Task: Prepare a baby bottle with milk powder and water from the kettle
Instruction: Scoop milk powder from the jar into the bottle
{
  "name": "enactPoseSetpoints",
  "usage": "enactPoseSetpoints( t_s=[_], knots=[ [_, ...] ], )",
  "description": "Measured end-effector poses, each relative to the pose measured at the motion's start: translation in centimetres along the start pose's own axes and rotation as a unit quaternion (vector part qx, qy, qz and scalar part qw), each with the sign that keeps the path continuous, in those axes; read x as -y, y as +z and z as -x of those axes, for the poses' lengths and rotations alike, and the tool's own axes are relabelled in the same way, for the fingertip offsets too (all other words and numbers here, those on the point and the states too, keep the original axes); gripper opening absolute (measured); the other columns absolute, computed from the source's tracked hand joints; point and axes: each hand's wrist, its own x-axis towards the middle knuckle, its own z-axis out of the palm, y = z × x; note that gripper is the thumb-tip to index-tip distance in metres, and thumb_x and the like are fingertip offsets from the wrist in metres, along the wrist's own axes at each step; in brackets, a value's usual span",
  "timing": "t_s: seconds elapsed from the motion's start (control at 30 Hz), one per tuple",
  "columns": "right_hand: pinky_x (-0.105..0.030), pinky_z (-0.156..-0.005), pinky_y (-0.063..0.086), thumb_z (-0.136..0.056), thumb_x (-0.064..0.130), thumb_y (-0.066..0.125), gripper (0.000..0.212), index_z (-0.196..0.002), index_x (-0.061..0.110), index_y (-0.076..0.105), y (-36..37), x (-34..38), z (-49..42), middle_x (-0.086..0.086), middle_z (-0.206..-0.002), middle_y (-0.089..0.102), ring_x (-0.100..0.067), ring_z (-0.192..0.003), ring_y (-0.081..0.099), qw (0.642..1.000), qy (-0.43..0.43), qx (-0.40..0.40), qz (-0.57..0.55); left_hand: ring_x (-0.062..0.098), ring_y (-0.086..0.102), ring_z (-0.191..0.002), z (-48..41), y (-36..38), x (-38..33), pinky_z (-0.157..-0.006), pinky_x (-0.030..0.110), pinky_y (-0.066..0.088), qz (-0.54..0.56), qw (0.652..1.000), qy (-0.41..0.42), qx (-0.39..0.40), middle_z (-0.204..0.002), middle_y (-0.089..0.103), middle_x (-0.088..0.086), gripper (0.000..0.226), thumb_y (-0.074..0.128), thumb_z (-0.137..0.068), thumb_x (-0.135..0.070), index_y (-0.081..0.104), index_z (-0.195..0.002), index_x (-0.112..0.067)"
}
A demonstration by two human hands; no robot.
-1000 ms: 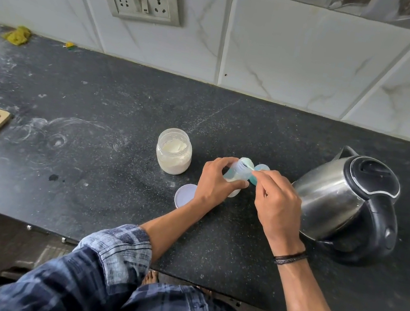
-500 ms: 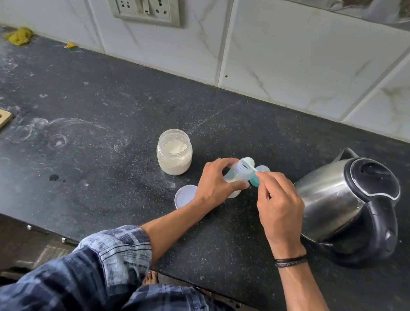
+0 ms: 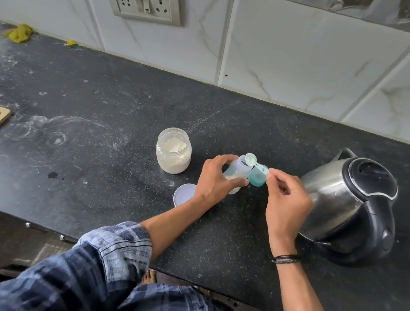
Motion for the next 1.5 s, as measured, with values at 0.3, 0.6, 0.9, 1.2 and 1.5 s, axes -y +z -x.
enactPoseSetpoints(
  t_s=[0.3,0.6,0.9,1.2,1.5],
  knots=[
    [-0.022,-0.073,0.057,-0.093,-0.004,0.074,0.012,-0.102,0.001,0.08,-0.3,0.4,0.3,-0.007,-0.096,0.076,-0.011,-0.082,0.071,0.992,-0.115,-0.013,0.057,0.016,0.053,-0.126,-0.1,0.0,0.4,-0.107,0.044,0.046,-0.002,1.0,0.0,0.0,-0.13,0.065,-0.007,0.062,0.09,-0.074,-0.033,0.065,-0.13,-0.023],
    [-0.041,-0.069,0.064,-0.089,-0.011,0.074,0.018,-0.105,-0.004,0.078,-0.4,-0.3,0.6,-0.014,-0.1,0.077,-0.031,-0.083,0.075,0.941,-0.269,0.057,0.196,0.017,0.053,-0.125,-0.3,0.2,0.7,-0.105,0.044,0.047,-0.014,1.0,0.004,-0.001,-0.131,0.064,-0.005,0.063,0.091,-0.075,-0.033,0.065,-0.13,-0.021],
    [-0.036,-0.068,0.061,-0.091,-0.011,0.072,0.014,-0.1,-0.003,0.079,-0.1,0.0,0.5,-0.012,-0.096,0.076,-0.028,-0.081,0.074,0.957,-0.237,0.027,0.163,0.016,0.054,-0.124,-0.5,0.1,1.0,-0.106,0.044,0.048,-0.008,1.0,0.001,-0.005,-0.131,0.064,-0.007,0.063,0.091,-0.074,-0.033,0.065,-0.131,-0.022],
    [-0.019,-0.08,0.059,-0.093,0.001,0.074,0.015,-0.102,0.013,0.079,0.8,0.7,0.2,0.004,-0.095,0.076,-0.006,-0.088,0.073,0.998,0.048,-0.001,-0.043,0.015,0.052,-0.127,-0.8,0.3,1.3,-0.108,0.043,0.045,0.005,1.0,-0.011,0.01,-0.133,0.063,-0.008,0.063,0.09,-0.075,-0.029,0.063,-0.132,-0.024],
    [-0.021,-0.064,0.055,-0.088,-0.001,0.076,0.016,-0.094,0.013,0.08,1.8,1.5,-1.0,-0.007,-0.086,0.079,-0.012,-0.077,0.072,0.934,0.26,0.008,-0.244,0.009,0.049,-0.124,-0.4,0.0,2.0,-0.103,0.033,0.042,0.008,1.0,-0.005,0.028,-0.134,0.06,-0.011,0.073,0.092,-0.07,-0.026,0.057,-0.134,-0.027]
  ],
)
